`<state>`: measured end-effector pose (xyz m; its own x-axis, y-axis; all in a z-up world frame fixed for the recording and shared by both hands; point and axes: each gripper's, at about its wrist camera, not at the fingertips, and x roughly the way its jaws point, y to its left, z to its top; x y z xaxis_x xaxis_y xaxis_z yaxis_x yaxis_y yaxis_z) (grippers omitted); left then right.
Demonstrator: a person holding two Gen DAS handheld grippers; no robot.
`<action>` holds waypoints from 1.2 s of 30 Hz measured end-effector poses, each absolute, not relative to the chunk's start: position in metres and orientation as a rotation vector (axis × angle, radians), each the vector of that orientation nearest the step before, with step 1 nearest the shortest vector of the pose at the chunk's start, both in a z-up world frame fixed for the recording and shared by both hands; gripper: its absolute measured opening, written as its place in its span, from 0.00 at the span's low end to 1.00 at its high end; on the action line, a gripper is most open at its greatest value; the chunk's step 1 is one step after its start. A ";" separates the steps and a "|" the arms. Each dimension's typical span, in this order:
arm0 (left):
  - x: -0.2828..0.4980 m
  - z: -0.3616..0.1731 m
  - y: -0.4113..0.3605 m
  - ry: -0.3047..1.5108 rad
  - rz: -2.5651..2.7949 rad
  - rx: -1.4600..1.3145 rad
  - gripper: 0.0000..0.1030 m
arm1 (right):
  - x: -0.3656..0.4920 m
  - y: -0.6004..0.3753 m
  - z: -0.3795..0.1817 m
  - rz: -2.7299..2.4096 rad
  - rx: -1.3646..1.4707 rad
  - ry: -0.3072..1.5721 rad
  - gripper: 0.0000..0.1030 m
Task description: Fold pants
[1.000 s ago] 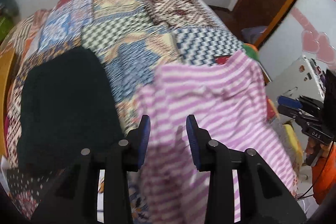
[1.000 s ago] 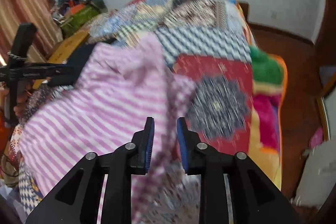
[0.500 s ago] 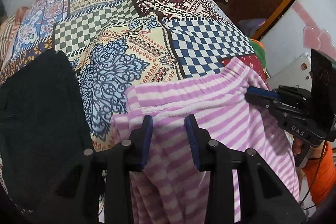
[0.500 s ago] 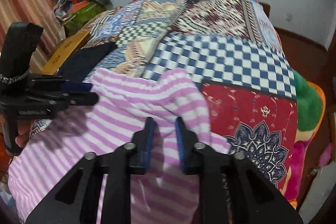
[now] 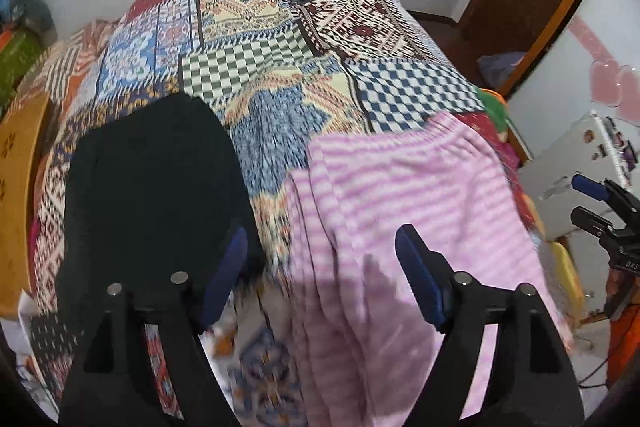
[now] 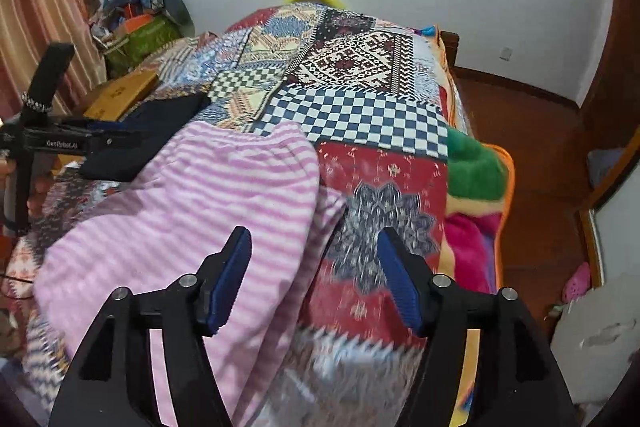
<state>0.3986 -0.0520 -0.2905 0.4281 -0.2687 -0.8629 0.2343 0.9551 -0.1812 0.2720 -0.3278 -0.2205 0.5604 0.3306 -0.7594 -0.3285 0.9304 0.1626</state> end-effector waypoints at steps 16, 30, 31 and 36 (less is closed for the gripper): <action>0.346 -0.350 -0.054 1.300 -0.425 -0.210 0.94 | 0.234 -0.317 -0.278 0.467 0.235 1.088 0.73; 0.372 -0.372 -0.065 1.287 -0.546 -0.227 1.00 | 0.273 -0.302 -0.321 0.578 0.325 1.156 0.80; 0.375 -0.372 -0.066 1.289 -0.552 -0.236 1.00 | 0.275 -0.301 -0.321 0.584 0.327 1.152 0.80; 0.391 -0.377 -0.075 1.287 -0.574 -0.284 0.96 | 0.285 -0.291 -0.326 0.601 0.337 1.132 0.80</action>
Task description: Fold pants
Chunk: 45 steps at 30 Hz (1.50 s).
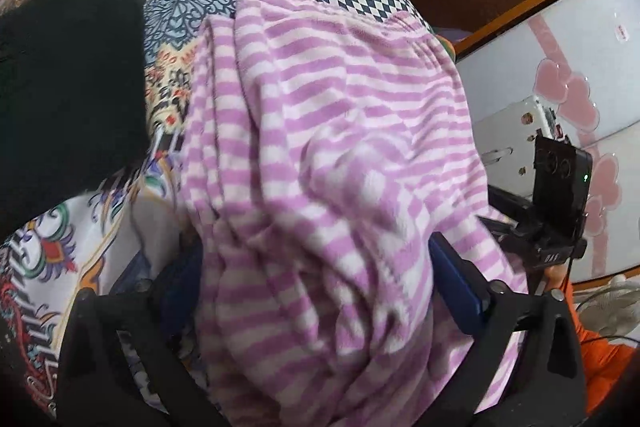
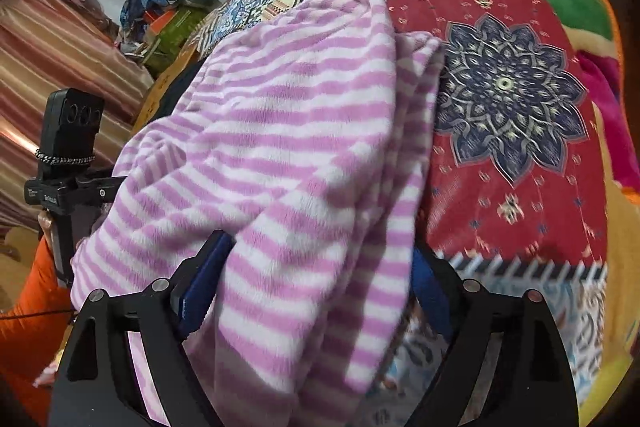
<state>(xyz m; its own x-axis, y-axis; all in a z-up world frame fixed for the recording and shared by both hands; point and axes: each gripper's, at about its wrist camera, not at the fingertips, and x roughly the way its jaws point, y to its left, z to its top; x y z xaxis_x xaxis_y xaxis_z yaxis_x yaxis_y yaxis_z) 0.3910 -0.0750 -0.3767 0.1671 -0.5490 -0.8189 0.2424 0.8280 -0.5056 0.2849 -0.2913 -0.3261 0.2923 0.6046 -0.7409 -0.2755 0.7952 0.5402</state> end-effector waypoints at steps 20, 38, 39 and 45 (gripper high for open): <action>0.358 -0.324 -0.085 1.144 -0.586 -0.189 0.36 | 0.271 -0.268 -0.259 0.694 0.235 1.001 0.27; 0.332 -0.191 0.024 0.781 -0.461 -0.197 0.36 | 0.287 -0.187 -0.136 0.762 0.105 0.684 0.24; 0.335 -0.186 0.033 0.769 -0.448 -0.198 0.36 | 0.293 -0.179 -0.133 0.768 0.099 0.672 0.24; 0.364 -0.167 0.095 0.712 -0.365 -0.197 0.36 | 0.332 -0.129 -0.127 0.812 0.103 0.627 0.24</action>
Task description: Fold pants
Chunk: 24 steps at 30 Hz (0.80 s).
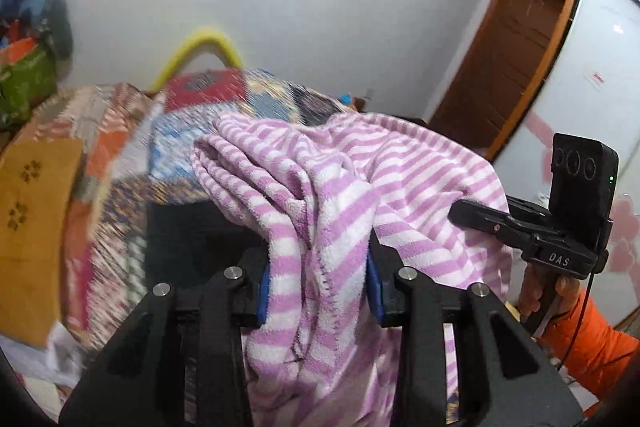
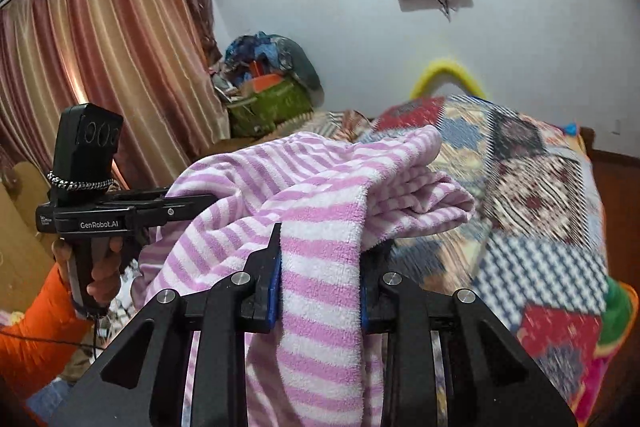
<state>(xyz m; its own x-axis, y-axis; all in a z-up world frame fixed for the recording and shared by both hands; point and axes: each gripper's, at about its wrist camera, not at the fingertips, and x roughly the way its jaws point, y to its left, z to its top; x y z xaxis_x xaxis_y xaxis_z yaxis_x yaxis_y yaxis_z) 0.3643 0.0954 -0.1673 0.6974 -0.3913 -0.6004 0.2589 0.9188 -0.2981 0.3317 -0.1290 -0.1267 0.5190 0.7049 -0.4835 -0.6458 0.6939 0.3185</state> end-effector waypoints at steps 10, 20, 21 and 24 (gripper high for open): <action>0.421 -0.205 0.175 0.727 -0.247 -0.205 0.36 | 0.396 -0.046 -0.155 0.837 0.069 0.638 0.24; 0.474 -0.374 0.216 1.027 -0.181 -0.313 0.41 | 0.444 -0.006 -0.283 0.741 -0.030 0.907 0.24; 0.470 -0.379 0.219 1.016 -0.187 -0.320 0.43 | 0.443 -0.006 -0.294 0.726 -0.061 0.922 0.24; 0.459 -0.375 0.231 0.988 -0.191 -0.343 0.49 | 0.435 -0.009 -0.301 0.722 -0.122 0.922 0.26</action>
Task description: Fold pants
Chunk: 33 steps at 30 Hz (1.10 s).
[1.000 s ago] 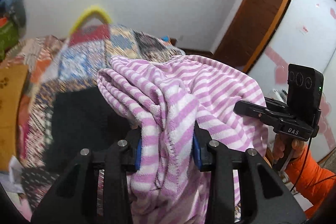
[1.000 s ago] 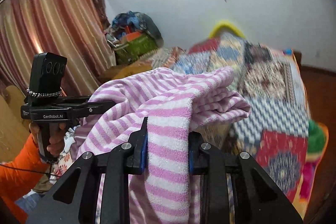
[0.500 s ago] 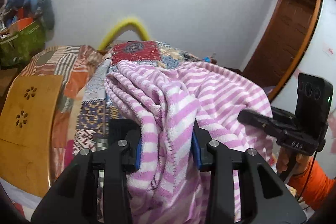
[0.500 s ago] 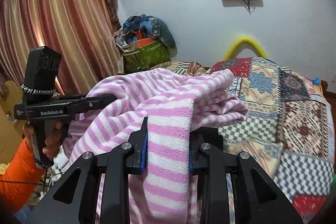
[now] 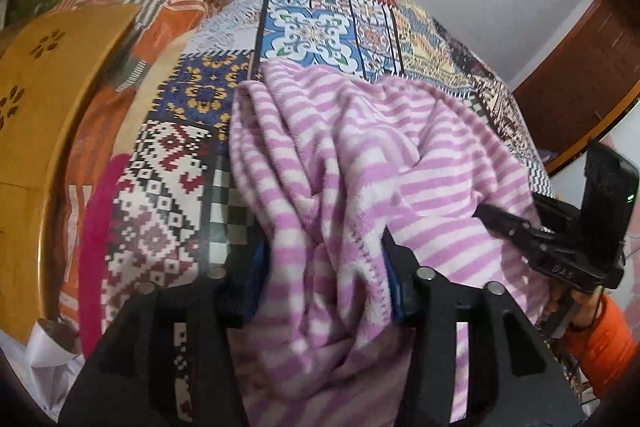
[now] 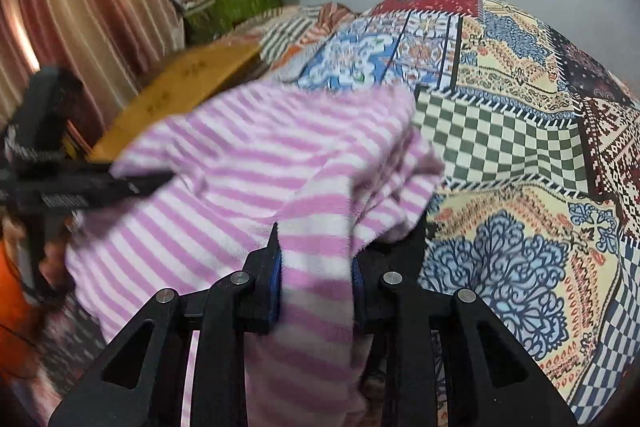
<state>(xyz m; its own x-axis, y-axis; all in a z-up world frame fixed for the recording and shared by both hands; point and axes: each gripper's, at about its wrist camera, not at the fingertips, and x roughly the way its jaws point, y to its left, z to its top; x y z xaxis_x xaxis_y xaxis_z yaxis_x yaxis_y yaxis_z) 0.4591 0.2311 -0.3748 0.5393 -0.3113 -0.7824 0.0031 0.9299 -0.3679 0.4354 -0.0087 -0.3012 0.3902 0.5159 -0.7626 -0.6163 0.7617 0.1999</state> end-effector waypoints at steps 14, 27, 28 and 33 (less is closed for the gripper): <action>0.420 -0.281 0.191 0.826 -0.112 -0.155 0.22 | 0.391 -0.004 -0.238 0.793 -0.146 0.797 0.30; 0.390 -0.366 0.204 1.024 -0.032 -0.095 0.03 | 0.375 -0.013 -0.299 0.827 -0.259 0.969 0.28; 0.387 -0.366 0.209 1.029 -0.013 -0.090 0.03 | 0.375 -0.015 -0.297 0.825 -0.261 0.970 0.28; 0.377 -0.367 0.240 1.074 0.099 -0.114 0.03 | 0.368 -0.024 -0.295 0.789 -0.249 0.972 0.28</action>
